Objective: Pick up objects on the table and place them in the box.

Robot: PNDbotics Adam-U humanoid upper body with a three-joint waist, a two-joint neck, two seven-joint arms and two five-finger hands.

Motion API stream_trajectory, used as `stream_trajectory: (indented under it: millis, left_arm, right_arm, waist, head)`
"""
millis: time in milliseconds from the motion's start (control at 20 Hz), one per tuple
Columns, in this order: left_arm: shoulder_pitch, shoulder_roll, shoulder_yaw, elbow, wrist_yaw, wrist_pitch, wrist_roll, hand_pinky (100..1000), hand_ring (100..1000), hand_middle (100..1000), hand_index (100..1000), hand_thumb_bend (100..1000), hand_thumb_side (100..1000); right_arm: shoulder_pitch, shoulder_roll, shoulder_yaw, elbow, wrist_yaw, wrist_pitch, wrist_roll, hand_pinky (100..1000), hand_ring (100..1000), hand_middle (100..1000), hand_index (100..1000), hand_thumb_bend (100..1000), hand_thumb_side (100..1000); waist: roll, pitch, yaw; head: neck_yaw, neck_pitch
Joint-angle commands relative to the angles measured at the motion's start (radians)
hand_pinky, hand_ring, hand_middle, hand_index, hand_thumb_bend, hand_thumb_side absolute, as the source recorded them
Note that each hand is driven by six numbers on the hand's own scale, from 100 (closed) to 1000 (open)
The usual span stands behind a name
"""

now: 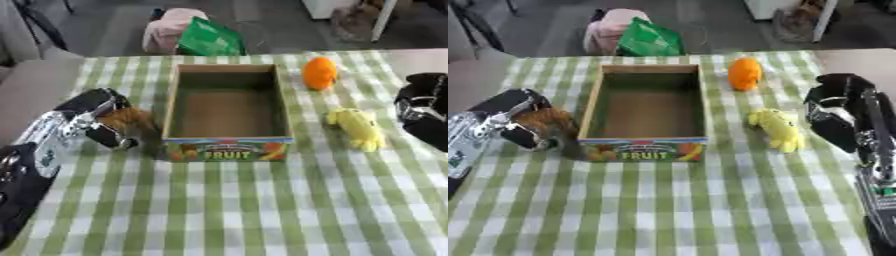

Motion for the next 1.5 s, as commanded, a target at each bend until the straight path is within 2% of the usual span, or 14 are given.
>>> stream_trajectory:
  millis: [50, 200, 550, 900, 1200, 1500]
  left_arm:
    - [-0.015, 0.035, 0.038, -0.033, -0.02, -0.016, -0.022, 620, 405, 323, 527, 414, 192]
    - [-0.018, 0.05, 0.059, -0.079, 0.011, -0.018, -0.06, 611, 386, 301, 497, 417, 190]
    - [-0.027, 0.074, 0.078, -0.165, 0.095, -0.008, -0.123, 612, 381, 294, 489, 380, 184]
    - [-0.078, 0.081, 0.08, -0.228, 0.119, -0.006, -0.13, 610, 365, 278, 468, 336, 178]
    - [-0.152, 0.049, 0.067, -0.252, 0.113, -0.015, -0.12, 609, 363, 275, 464, 334, 175]
    - [-0.226, -0.02, 0.013, -0.216, 0.066, -0.058, -0.134, 606, 365, 276, 467, 347, 178]
  right_arm:
    - [-0.007, -0.019, -0.003, -0.012, -0.001, 0.0, 0.0, 631, 641, 566, 693, 100, 100]
    - [-0.006, -0.019, -0.004, -0.012, -0.001, 0.0, -0.001, 632, 641, 566, 693, 100, 100]
    - [-0.006, -0.02, -0.003, -0.012, 0.0, 0.0, 0.0, 632, 641, 567, 694, 100, 100]
    - [-0.005, -0.02, -0.002, -0.011, 0.001, 0.0, 0.001, 632, 641, 567, 693, 100, 100]
    - [-0.004, -0.017, 0.002, -0.01, 0.0, 0.0, 0.005, 632, 641, 567, 693, 100, 100]
    - [-0.009, -0.006, 0.015, -0.011, -0.004, -0.003, 0.017, 632, 641, 567, 693, 100, 100]
  waist:
    - [-0.002, -0.014, 0.003]
    - [-0.002, -0.015, 0.004]
    - [-0.001, -0.02, 0.003]
    - [-0.001, -0.024, 0.001]
    - [-0.002, -0.029, -0.005]
    - [-0.006, -0.029, -0.026]
  head:
    - [-0.001, 0.005]
    - [-0.002, 0.005]
    - [-0.002, 0.004]
    - [-0.001, 0.003]
    - [0.006, 0.003]
    - [0.023, 0.003]
